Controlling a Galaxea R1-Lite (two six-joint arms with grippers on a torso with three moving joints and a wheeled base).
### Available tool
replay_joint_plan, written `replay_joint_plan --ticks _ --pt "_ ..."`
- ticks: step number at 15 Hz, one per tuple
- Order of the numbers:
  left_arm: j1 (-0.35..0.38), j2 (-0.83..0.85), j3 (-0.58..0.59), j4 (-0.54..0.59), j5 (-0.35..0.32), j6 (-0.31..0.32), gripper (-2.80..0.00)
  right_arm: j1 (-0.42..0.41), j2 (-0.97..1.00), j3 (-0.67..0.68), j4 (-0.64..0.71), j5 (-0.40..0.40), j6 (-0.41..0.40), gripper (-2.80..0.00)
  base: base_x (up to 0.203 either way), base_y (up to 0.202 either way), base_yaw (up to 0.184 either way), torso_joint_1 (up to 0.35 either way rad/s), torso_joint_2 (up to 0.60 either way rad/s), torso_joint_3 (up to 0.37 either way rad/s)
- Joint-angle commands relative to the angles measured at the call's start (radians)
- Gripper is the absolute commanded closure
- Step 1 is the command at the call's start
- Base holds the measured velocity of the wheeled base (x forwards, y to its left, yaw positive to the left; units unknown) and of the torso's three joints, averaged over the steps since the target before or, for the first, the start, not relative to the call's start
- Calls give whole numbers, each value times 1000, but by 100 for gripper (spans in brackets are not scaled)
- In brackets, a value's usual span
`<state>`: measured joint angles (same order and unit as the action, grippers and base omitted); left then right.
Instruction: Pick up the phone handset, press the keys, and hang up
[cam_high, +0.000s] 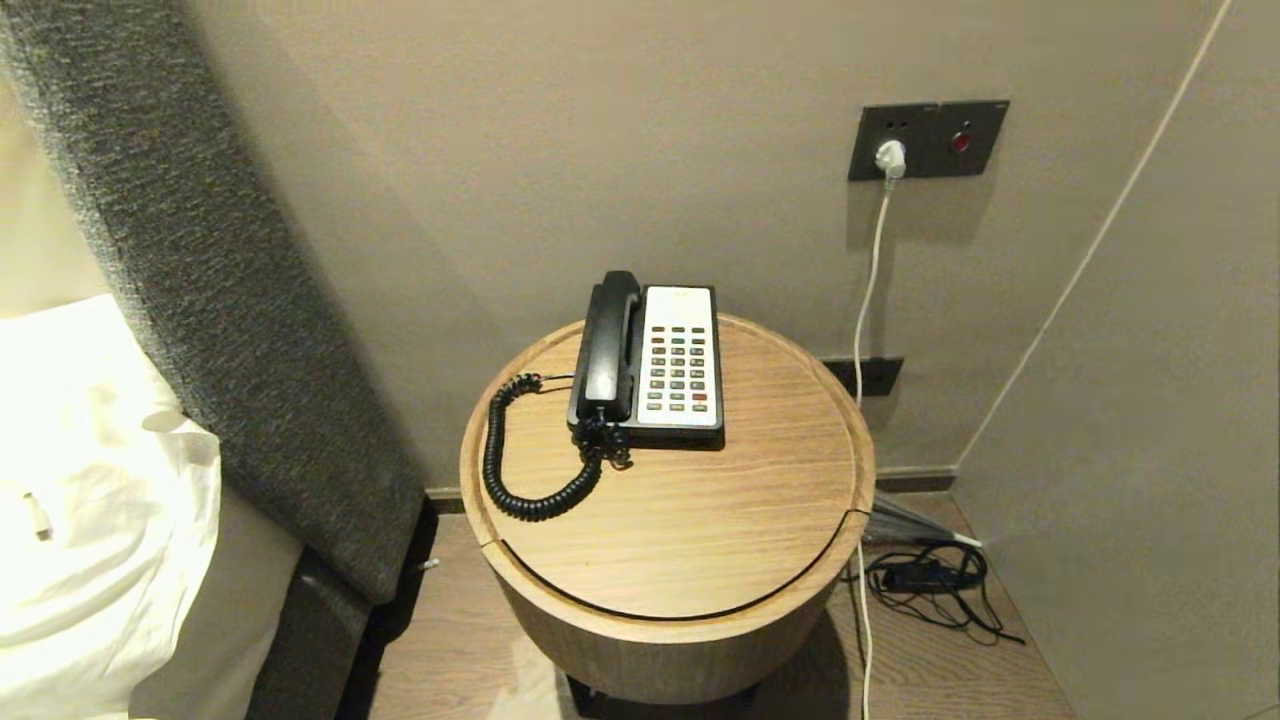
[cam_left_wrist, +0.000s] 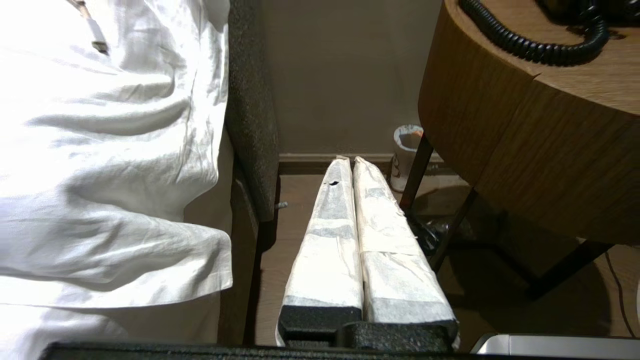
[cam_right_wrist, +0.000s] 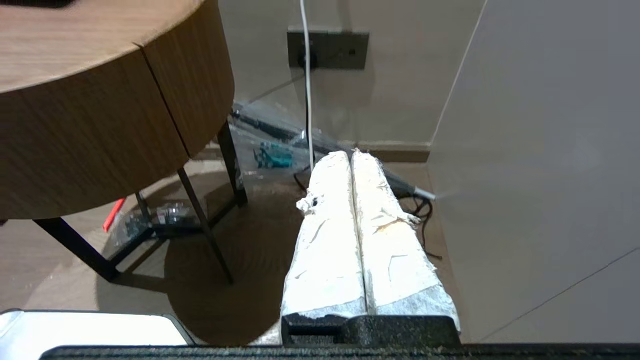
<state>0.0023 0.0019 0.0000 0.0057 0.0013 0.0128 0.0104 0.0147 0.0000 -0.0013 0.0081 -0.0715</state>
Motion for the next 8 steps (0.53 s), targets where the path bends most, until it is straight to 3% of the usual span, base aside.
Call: replay_joint_plan --ticks 1,8 --pt "1 0 0 0 0 -2 0 0 2 0 0 1 -1 0 0 0 0 3 4 205" --pt "-1 0 0 0 0 4 0 0 2 0 0 1 -1 0 0 0 0 1 1 177"
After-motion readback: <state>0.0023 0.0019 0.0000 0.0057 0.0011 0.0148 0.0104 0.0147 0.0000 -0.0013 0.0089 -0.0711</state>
